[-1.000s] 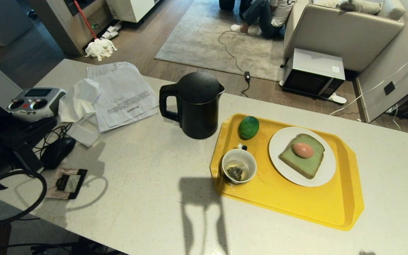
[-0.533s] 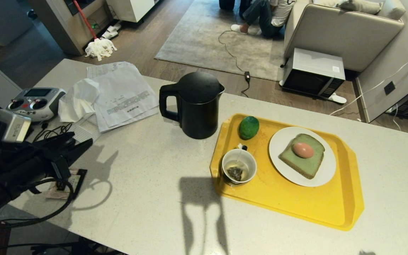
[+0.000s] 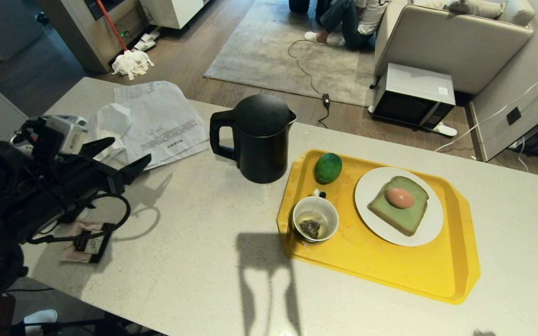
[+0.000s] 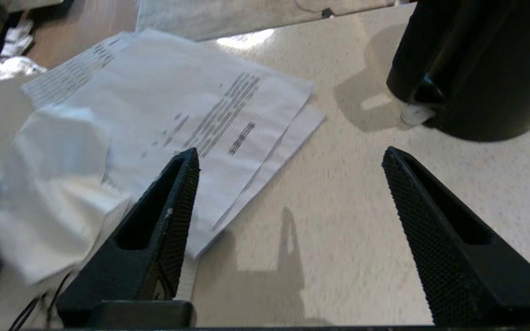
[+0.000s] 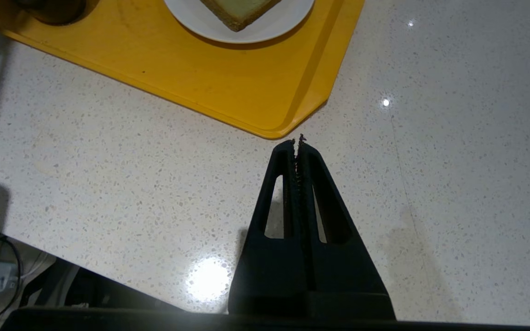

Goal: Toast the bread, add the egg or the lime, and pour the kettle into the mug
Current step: Pick up the kettle

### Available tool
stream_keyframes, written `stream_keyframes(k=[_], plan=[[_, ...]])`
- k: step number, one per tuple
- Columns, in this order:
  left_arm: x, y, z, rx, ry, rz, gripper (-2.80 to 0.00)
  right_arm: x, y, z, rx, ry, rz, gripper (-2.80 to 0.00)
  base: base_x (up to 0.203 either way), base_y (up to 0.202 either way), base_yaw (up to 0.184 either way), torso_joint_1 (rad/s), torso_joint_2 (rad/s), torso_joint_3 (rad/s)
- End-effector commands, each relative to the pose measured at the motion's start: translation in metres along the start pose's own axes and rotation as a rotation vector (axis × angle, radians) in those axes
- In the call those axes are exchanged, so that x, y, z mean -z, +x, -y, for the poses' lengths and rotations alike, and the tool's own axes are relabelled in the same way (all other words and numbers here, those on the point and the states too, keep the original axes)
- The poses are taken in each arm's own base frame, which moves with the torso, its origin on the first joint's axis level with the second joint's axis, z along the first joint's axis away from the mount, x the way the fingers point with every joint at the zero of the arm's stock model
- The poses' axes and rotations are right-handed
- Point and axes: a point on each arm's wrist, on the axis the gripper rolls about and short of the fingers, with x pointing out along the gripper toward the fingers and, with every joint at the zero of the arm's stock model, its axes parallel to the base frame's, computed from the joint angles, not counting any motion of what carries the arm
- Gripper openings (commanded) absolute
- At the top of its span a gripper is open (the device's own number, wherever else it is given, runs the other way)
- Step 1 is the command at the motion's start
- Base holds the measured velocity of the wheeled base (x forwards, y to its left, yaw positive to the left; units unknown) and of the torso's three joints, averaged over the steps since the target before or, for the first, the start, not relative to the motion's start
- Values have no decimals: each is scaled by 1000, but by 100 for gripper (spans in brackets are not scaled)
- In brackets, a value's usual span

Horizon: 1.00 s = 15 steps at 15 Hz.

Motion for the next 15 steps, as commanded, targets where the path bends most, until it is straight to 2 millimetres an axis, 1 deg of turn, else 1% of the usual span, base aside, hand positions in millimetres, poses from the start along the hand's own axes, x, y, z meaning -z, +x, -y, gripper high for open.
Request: stream_keyframes(k=[1, 3, 4, 6, 8, 12, 14, 15], plan=[[7, 26, 11, 45, -8, 27, 0, 0, 0, 0, 4, 0, -2, -280, 0, 0, 0, 0, 0, 0], [1, 47, 34, 95, -22, 76, 0, 0, 0, 0, 2, 0, -1, -280, 0, 0, 0, 0, 0, 0], [2, 59, 41, 99, -25, 97, 0, 0, 0, 0, 1, -1, -2, -280, 0, 0, 0, 0, 0, 0], [2, 74, 53, 96, -36, 127, 0, 0, 0, 0, 1, 0, -1, -280, 0, 0, 0, 0, 0, 0], [5, 83, 58, 90, -42, 131, 0, 0, 0, 0, 1, 0, -2, -280, 0, 0, 0, 0, 0, 0], [17, 92, 62, 81, -66, 107, 0, 0, 0, 0, 1, 0, -2, -280, 0, 0, 0, 0, 0, 0], [17, 101, 69, 102, -74, 122, 0, 0, 0, 0, 1, 0, -2, -280, 0, 0, 0, 0, 0, 0], [17, 106, 70, 102, -75, 133, 0, 0, 0, 0, 1, 0, -2, -280, 0, 0, 0, 0, 0, 0]])
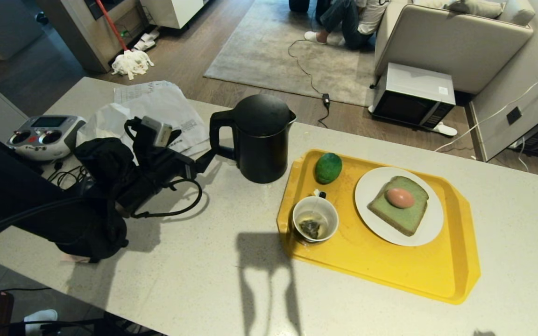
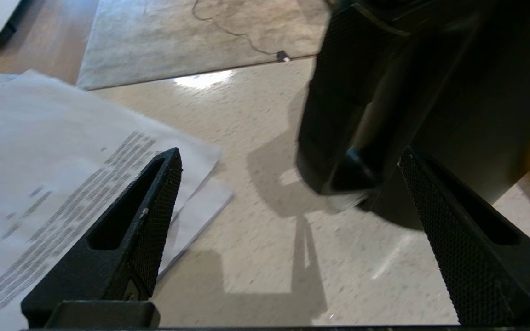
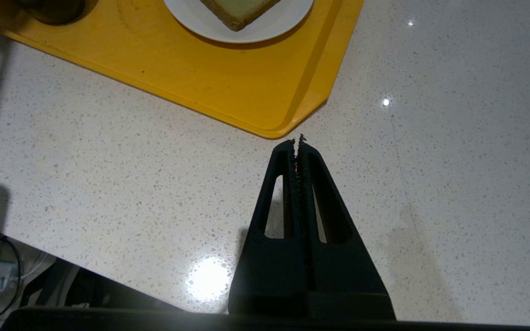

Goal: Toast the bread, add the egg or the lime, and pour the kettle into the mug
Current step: Pick up the kettle

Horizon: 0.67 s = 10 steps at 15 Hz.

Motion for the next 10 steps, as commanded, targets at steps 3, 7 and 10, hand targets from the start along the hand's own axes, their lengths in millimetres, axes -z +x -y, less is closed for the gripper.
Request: stream_keyframes(k=[3, 7, 10], plan=[[6, 22, 6, 17, 0, 38, 0, 0, 0, 0, 1, -1, -1, -280, 0, 0, 0, 0, 0, 0], [9, 36, 5, -13, -5, 56, 0, 0, 0, 0, 0, -1, -1, -280, 0, 0, 0, 0, 0, 0], [10, 49, 2, -21, -3, 78, 0, 0, 0, 0, 1, -1, -1, -280, 0, 0, 0, 0, 0, 0]])
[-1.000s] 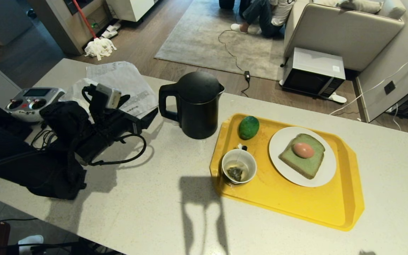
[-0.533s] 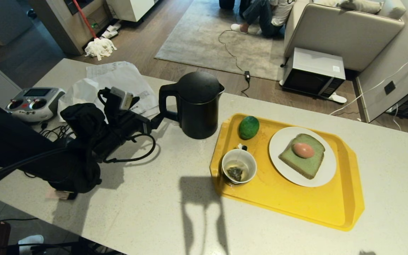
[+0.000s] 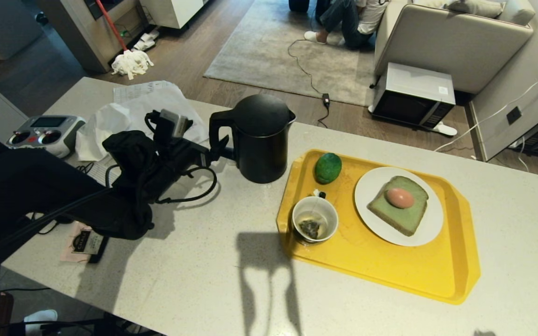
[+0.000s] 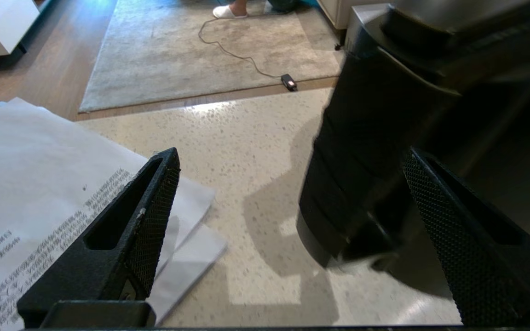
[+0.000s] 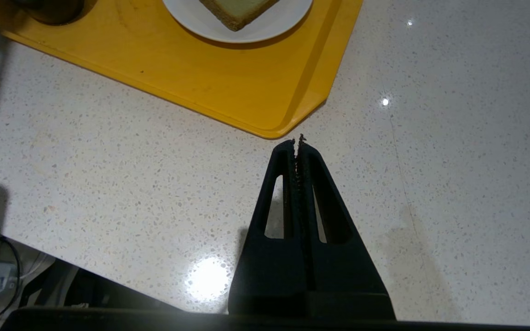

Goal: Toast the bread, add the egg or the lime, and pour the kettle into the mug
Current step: Pick up the kettle

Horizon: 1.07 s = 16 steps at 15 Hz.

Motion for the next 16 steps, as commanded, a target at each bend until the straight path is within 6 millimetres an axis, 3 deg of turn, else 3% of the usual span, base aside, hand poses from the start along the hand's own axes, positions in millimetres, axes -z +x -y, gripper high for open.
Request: stream_keyframes(k=[1, 12, 16], plan=[[5, 10, -1, -12, 0, 10, 0, 0, 0, 0, 1, 0, -1, -280, 0, 0, 0, 0, 0, 0], [19, 27, 4, -9, -20, -45, 0, 0, 0, 0, 0, -1, 0, -280, 0, 0, 0, 0, 0, 0], [15, 32, 6, 2, -22, -41, 0, 0, 0, 0, -1, 0, -1, -280, 0, 0, 0, 0, 0, 0]])
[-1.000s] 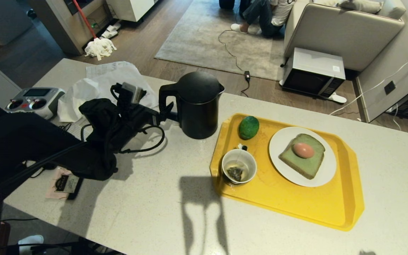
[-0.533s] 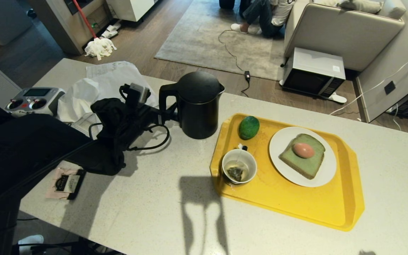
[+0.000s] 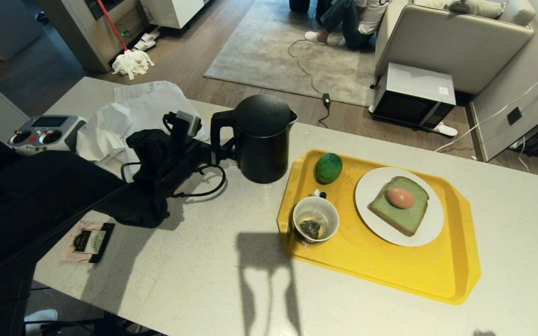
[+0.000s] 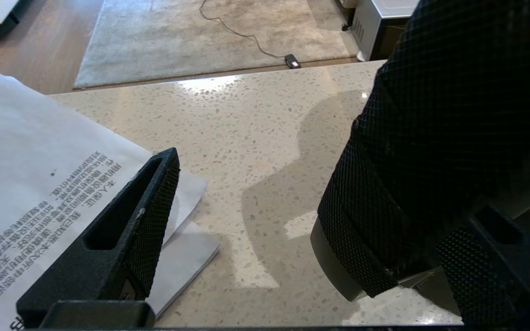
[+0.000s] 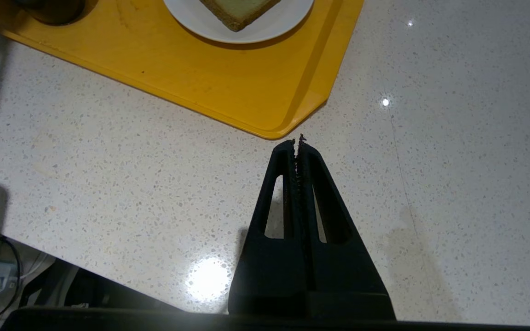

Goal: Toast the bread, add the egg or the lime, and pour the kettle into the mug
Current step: Pick up the kettle

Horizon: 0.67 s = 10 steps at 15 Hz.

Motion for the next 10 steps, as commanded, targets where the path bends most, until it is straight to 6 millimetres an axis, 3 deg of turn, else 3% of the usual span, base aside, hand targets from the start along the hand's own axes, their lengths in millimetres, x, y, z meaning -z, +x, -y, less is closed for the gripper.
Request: stream_keyframes(k=[1, 10], plan=[[-4, 4, 0, 2, 4, 18, 0, 0, 0, 0, 0, -1, -1, -280, 0, 0, 0, 0, 0, 0], [-6, 24, -3, 9, 5, 26, 0, 0, 0, 0, -1, -1, -1, -280, 0, 0, 0, 0, 0, 0]])
